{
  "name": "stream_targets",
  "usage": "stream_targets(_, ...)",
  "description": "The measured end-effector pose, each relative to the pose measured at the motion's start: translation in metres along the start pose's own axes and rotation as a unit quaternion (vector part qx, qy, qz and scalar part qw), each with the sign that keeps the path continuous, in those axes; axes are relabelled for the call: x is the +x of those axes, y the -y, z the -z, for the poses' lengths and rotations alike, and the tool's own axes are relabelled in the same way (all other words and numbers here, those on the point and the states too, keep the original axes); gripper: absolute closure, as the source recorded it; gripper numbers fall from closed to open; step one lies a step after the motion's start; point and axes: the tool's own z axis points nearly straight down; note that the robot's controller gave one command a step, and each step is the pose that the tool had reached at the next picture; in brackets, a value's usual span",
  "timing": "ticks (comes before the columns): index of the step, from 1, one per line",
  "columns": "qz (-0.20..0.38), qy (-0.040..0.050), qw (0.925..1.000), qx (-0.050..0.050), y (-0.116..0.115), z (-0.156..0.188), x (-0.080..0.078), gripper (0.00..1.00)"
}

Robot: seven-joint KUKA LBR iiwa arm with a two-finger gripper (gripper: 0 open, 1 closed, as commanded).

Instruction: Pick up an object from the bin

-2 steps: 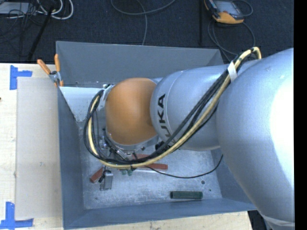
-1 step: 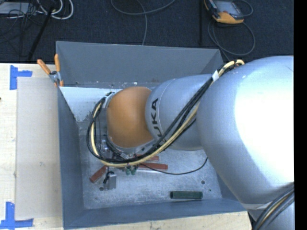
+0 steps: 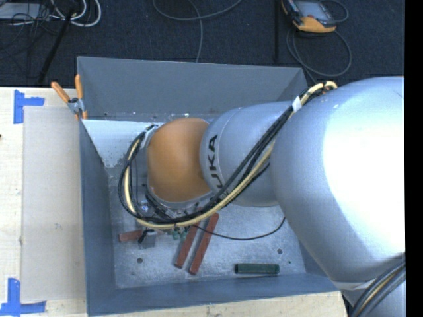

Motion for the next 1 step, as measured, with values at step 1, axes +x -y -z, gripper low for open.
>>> stream_targets(1, 0.052, 0.0058, 0.9986, -0.001, -0.0023, 0.1764, -0.0086, 1.0)
